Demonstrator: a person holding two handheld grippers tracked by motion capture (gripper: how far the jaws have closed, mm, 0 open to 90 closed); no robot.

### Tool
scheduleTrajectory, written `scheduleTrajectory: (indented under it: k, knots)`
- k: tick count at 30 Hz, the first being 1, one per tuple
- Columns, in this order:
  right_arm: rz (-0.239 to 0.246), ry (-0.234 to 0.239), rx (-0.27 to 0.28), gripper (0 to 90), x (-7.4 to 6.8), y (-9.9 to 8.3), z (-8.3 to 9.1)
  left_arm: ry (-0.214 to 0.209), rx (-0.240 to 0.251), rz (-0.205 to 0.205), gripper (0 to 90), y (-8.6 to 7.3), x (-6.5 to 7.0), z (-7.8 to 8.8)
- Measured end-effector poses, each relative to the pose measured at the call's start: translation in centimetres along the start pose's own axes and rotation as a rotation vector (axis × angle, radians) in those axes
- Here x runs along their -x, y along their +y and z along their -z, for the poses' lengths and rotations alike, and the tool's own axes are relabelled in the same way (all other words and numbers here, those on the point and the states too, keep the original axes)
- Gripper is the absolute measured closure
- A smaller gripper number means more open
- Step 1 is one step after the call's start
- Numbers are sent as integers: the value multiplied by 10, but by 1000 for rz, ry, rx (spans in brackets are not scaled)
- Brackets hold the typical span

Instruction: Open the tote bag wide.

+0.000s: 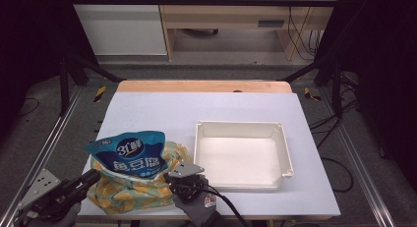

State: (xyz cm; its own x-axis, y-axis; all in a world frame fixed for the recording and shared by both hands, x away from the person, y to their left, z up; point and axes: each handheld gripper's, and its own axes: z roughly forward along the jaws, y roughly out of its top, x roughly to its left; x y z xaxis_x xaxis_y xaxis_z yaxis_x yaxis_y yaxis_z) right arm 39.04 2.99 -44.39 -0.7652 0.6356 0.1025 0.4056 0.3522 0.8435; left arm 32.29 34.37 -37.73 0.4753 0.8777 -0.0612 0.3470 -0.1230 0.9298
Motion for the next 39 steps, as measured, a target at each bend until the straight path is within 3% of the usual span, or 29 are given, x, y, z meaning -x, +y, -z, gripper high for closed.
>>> scheduleTrajectory:
  k: [5, 7, 14, 20, 31, 39]
  knots:
    - [10, 7, -23, 900, -2, -5, -5, 7, 60, -3, 790, 9, 6, 9]
    - [7, 9, -29, 900, -3, -7, -7, 4, 59, -8, 792, 10, 8, 8]
    - [3, 19, -40, 900, -3, -13, -10, 15, -125, -62, 810, -10, 9, -31]
    - [-5, 15, -44, 900, -1, -18, -12, 17, -252, -54, 829, -35, -1, -54]
    - [-14, 6, -75, 900, 0, -32, -19, 31, -338, -109, 881, -45, 7, -59]
    - [-1, -8, -97, 900, -1, -35, -25, 30, -427, -105, 897, -50, 6, -67]
